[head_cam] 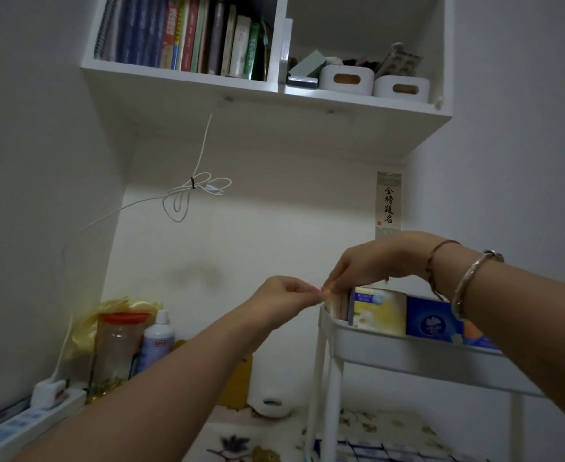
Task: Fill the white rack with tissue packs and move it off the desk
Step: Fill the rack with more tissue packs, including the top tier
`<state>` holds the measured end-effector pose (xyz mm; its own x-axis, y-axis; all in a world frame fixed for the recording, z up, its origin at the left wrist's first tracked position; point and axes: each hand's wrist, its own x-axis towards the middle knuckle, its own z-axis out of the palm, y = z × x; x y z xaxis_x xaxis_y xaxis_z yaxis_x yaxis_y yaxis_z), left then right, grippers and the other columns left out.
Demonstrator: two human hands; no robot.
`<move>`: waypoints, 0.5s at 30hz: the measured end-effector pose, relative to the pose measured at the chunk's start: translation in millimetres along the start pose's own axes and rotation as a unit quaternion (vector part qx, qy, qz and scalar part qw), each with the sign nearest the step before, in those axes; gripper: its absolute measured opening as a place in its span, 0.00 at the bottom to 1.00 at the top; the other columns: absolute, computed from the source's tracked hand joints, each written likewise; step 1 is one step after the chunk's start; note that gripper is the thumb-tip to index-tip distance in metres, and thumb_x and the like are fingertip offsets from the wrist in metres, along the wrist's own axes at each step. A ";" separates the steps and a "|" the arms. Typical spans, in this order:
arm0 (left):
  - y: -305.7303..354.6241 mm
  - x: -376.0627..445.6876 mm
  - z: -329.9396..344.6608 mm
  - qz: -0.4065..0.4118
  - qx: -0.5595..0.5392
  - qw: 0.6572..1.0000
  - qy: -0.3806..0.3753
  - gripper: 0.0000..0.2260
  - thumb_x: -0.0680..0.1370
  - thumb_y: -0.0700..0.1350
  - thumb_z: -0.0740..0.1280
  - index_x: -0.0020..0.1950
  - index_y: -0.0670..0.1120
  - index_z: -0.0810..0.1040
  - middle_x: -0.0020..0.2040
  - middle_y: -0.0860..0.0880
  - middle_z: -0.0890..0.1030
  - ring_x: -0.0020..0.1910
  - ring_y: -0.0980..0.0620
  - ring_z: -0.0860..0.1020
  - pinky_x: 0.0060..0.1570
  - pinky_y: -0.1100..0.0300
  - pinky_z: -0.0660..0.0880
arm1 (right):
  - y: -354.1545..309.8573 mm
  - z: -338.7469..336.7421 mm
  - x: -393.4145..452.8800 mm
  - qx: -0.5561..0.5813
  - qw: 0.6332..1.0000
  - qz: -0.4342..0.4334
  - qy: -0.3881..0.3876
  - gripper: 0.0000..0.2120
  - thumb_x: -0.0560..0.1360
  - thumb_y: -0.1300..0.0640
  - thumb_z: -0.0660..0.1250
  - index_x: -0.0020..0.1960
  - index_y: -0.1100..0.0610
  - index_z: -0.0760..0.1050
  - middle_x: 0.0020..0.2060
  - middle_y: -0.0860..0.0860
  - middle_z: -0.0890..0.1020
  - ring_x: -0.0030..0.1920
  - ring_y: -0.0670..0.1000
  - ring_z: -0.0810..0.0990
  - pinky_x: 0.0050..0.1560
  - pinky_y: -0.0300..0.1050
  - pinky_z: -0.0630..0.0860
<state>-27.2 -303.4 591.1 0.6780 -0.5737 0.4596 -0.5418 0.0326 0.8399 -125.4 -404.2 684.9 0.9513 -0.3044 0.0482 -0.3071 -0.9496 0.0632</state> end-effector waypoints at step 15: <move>22.0 -27.5 -7.1 0.015 -0.169 0.983 -0.074 0.24 0.77 0.42 0.68 0.65 0.48 0.57 0.63 0.41 0.74 0.61 0.47 0.76 0.58 0.60 0.71 | 23.1 -5.9 -16.3 0.336 0.927 -0.146 0.085 0.16 0.74 0.57 0.69 0.61 0.57 0.76 0.51 0.52 0.82 0.50 0.48 0.83 0.48 0.37 0.79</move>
<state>-54.3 -281.1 599.0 0.5707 -0.6804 0.4597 -0.3477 0.3070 0.8859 -148.1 -420.7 691.4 0.9556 -0.0655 0.2872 0.1026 -0.8398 -0.5331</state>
